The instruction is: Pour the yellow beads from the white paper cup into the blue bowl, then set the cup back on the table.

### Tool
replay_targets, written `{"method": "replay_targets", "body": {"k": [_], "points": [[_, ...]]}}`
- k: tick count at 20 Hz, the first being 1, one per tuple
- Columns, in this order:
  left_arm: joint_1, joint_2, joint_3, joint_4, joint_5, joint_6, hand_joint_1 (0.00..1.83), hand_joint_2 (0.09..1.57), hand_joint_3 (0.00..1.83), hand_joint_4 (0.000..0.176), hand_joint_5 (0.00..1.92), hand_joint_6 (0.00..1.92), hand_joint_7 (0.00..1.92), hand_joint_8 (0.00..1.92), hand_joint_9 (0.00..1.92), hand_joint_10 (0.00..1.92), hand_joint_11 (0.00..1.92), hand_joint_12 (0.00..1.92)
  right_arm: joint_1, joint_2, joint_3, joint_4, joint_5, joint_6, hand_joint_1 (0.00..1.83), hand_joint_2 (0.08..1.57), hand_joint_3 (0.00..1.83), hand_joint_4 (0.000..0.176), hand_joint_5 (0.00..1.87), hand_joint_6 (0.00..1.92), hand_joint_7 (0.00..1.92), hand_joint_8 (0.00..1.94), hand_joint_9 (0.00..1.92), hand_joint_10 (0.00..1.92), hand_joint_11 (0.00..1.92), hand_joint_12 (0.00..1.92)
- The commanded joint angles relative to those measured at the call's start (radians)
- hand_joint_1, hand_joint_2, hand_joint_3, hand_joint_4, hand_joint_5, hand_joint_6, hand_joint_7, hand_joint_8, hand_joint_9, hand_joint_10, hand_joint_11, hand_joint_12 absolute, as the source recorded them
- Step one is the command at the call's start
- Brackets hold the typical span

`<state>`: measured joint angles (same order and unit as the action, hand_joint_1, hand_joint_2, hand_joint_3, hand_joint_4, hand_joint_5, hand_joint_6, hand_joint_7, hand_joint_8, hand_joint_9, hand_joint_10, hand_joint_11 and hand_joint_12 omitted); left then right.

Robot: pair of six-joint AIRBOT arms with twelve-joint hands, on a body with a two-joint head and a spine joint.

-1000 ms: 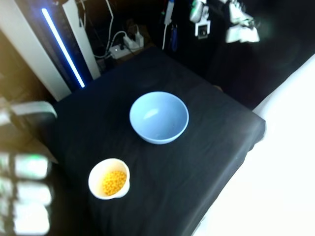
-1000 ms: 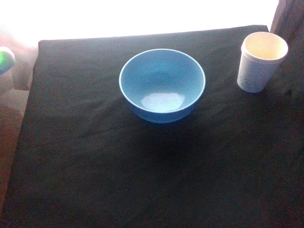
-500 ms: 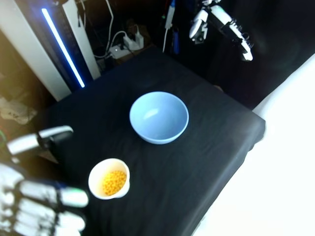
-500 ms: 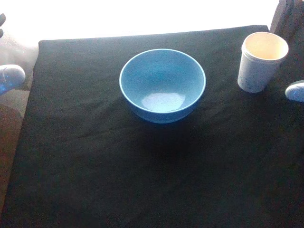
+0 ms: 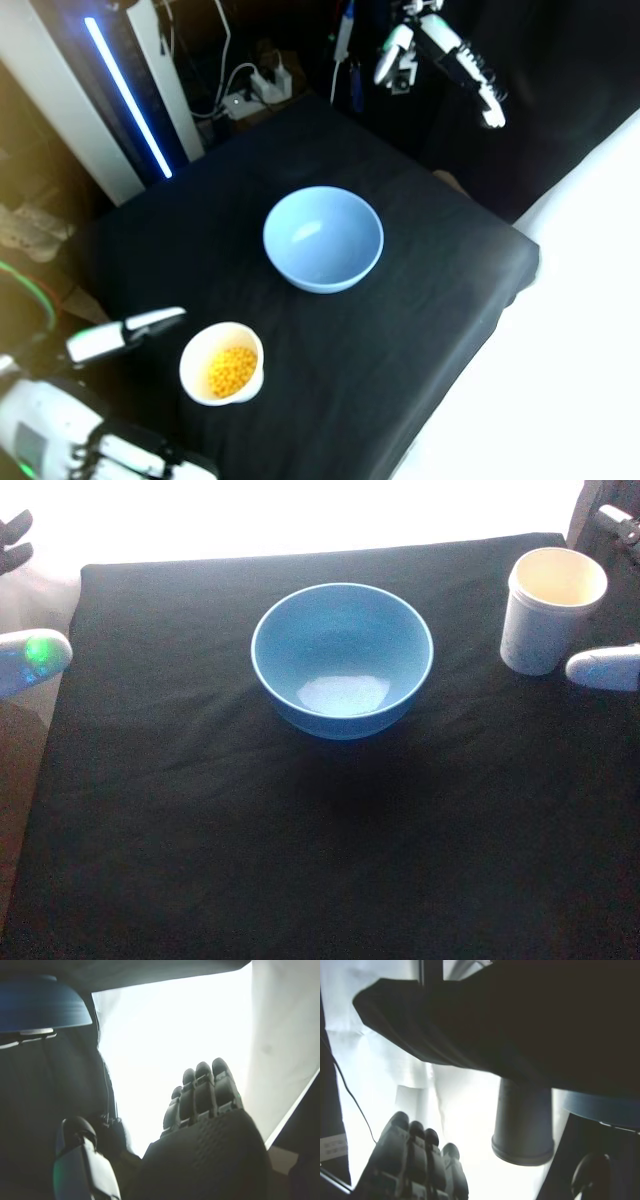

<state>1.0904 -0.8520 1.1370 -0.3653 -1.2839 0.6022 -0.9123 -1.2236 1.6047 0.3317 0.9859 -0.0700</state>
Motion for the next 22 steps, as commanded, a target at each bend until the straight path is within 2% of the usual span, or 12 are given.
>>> {"method": "replay_targets", "body": {"k": [1,3,5,7,8,10,12,15,16,17,21,22], "points": [[-0.009,0.012,0.0,-0.014,-0.131,-0.007,0.26,0.85,0.0,0.063,0.02,0.0,0.22,0.01,0.18,0.01,0.07,0.21,0.017,-0.001,0.019,0.026,0.098,0.014,0.75,0.56,0.0,0.093,0.0,0.0,0.0,0.0,0.0,0.0,0.0,0.0],[-0.009,0.013,-0.009,-0.001,-0.142,-0.005,0.21,0.85,0.0,0.087,0.03,0.0,0.23,0.01,0.18,0.01,0.06,0.21,0.03,-0.02,0.034,0.028,0.081,0.014,0.71,0.55,0.0,0.12,0.0,0.0,0.0,0.0,0.0,0.0,0.0,0.0],[-0.011,0.014,-0.016,0.012,-0.146,0.002,0.18,0.86,0.01,0.078,0.04,0.01,0.22,0.0,0.19,0.01,0.06,0.21,0.035,-0.033,0.038,0.049,0.08,0.014,0.72,0.54,0.0,0.141,0.0,0.0,0.0,0.0,0.0,0.0,0.0,0.0],[-0.011,0.016,-0.018,0.013,-0.151,0.002,0.15,0.9,0.02,0.093,0.05,0.01,0.23,0.0,0.19,0.01,0.05,0.2,0.039,-0.046,0.044,0.089,0.081,0.014,0.74,0.59,0.01,0.143,0.0,0.0,0.0,0.0,0.0,0.0,0.0,0.0],[-0.011,0.017,-0.019,0.014,-0.153,0.003,0.15,0.92,0.02,0.091,0.05,0.01,0.24,0.01,0.19,0.01,0.04,0.2,0.041,-0.053,0.049,0.104,0.081,0.014,0.72,0.59,0.01,0.141,0.0,0.0,0.0,0.0,0.0,0.0,0.0,0.0],[-0.012,0.017,-0.019,0.015,-0.153,0.004,0.18,0.95,0.01,0.105,0.06,0.0,0.24,0.0,0.19,0.0,0.06,0.19,0.044,-0.063,0.055,0.117,0.081,0.014,0.71,0.61,0.01,0.125,0.0,0.0,0.0,0.0,0.0,0.0,0.0,0.0],[-0.013,0.015,-0.019,0.015,-0.148,0.006,0.18,0.95,0.0,0.095,0.06,0.0,0.23,0.0,0.18,0.0,0.06,0.19,0.048,-0.071,0.059,0.121,0.08,0.014,0.7,0.6,0.01,0.115,0.0,0.0,0.0,0.0,0.0,0.0,0.0,0.0],[-0.015,0.012,-0.018,0.015,-0.146,0.008,0.2,0.96,0.01,0.099,0.04,0.0,0.2,0.0,0.16,0.0,0.02,0.17,0.055,-0.085,0.068,0.121,0.067,0.014,0.72,0.62,0.01,0.105,0.0,0.0,0.0,0.0,0.0,0.0,0.0,0.0],[-0.016,0.012,-0.018,0.016,-0.145,0.008,0.2,0.97,0.01,0.096,0.03,0.0,0.19,0.0,0.15,0.0,0.0,0.17,0.058,-0.09,0.07,0.121,0.062,0.014,0.71,0.61,0.0,0.112,0.0,0.0,0.0,0.0,0.0,0.0,0.0,0.0],[-0.017,0.012,-0.018,0.016,-0.144,0.009,0.18,0.97,0.0,0.102,0.03,0.0,0.18,0.0,0.15,0.0,0.0,0.17,0.062,-0.095,0.073,0.119,0.058,0.014,0.69,0.57,0.0,0.112,0.0,0.0,0.0,0.0,0.0,0.0,0.0,0.0],[-0.02,0.011,-0.016,0.019,-0.137,0.011,0.18,0.96,0.0,0.107,0.04,0.0,0.2,0.0,0.16,0.0,0.0,0.12,0.07,-0.107,0.079,0.118,0.053,0.014,0.64,0.55,0.0,0.1,0.0,0.0,0.0,0.0,0.0,0.0,0.0,0.0],[-0.021,0.011,-0.015,0.019,-0.131,0.012,0.22,0.94,0.0,0.107,0.05,0.0,0.19,0.0,0.14,0.0,0.0,0.07,0.075,-0.111,0.081,0.118,0.051,0.014,0.64,0.56,0.0,0.107,0.0,0.0,0.0,0.0,0.0,0.0,0.0,0.0]]}}
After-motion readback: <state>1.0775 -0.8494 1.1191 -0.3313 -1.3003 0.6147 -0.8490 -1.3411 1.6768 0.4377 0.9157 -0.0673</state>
